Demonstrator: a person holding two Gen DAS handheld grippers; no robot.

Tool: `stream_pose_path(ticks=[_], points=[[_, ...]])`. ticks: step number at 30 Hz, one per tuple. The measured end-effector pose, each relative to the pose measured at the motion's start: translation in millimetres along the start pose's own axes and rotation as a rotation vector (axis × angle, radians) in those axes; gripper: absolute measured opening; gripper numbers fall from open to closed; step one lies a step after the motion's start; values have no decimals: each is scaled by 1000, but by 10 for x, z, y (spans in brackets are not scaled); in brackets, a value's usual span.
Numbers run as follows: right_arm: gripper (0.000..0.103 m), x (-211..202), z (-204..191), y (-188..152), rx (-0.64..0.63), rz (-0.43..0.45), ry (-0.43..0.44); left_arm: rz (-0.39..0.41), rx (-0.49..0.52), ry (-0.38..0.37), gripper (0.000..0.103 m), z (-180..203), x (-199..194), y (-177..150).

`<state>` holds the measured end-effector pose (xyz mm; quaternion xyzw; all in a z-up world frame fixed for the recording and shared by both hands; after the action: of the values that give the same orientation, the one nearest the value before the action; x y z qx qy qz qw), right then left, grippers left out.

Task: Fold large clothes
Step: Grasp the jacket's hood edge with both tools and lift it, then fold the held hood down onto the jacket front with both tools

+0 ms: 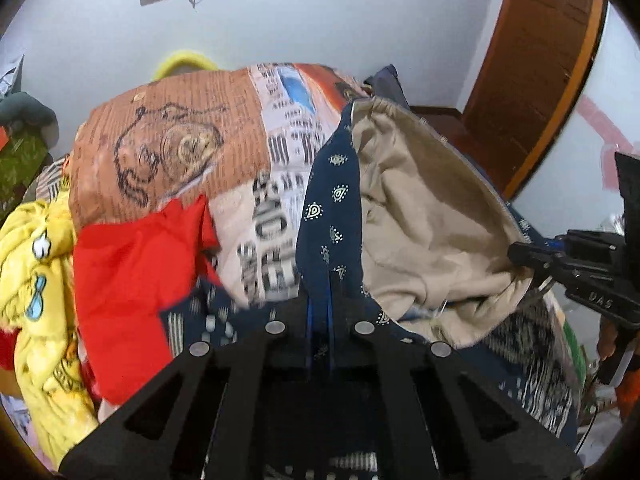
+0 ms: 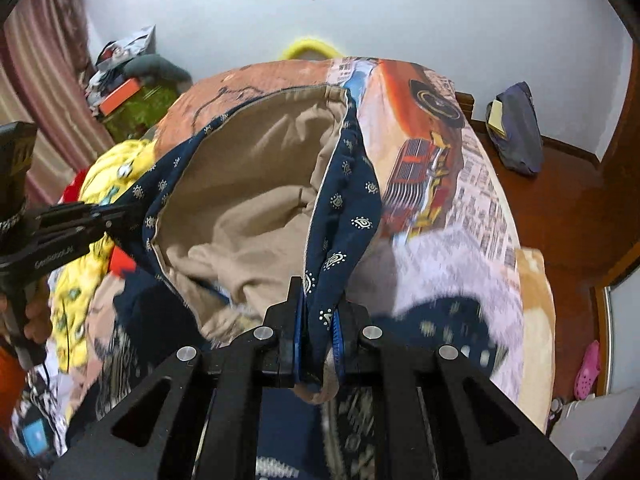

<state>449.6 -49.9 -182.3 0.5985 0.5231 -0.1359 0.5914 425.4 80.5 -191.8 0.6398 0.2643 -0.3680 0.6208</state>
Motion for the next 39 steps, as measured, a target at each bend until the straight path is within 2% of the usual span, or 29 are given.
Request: stream_pose_path(ticks=[5, 12, 15, 20, 22, 23, 25, 27, 28, 30, 34, 39], points=[[11, 7, 14, -442, -16, -30, -24, -62, -3, 1, 4, -17, 56, -546], [11, 159, 200, -902, 57, -89, -52, -156, -27, 25, 7, -68, 365, -1184], [11, 233, 273, -1018, 68, -107, -67, -126, -32, 40, 9, -59, 381, -1273], [14, 207, 263, -974, 45, -97, -95, -135, 46, 102, 12, 32, 330, -1256], [21, 175, 252, -927, 28, -98, -120, -145, 78, 114, 14, 55, 298, -1229], [24, 159, 248, -919, 24, -99, -130, -147, 89, 116, 18, 62, 281, -1208], [37, 103, 229, -876, 23, -84, -135, -130, 98, 105, 30, 68, 207, -1120], [46, 26, 186, -762, 15, -47, -123, -99, 91, 105, 47, 45, 142, -992], [51, -7, 169, -693, 9, -27, -125, -81, 88, 107, 49, 27, 118, -909], [55, -43, 133, -556, -3, 10, -128, -52, 88, 105, 51, -2, 101, -748], [55, 2, 128, -291, -5, 48, -128, -29, 73, 90, 51, 2, 148, -464], [55, 181, 147, -80, -15, 46, -125, -9, 52, 18, 51, 86, 318, -99]])
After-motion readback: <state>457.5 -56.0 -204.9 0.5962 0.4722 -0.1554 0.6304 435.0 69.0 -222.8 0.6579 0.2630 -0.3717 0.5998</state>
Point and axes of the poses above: each gripper's, at about its wrist camera, not at the fingertips, and x roughly the way its jaws point, z to its right, y to its top, the point moved 9 cm from there along x, roughly the way its jaws point, and after that the axes turned 6 degrees about x, right-handed, at the moved point
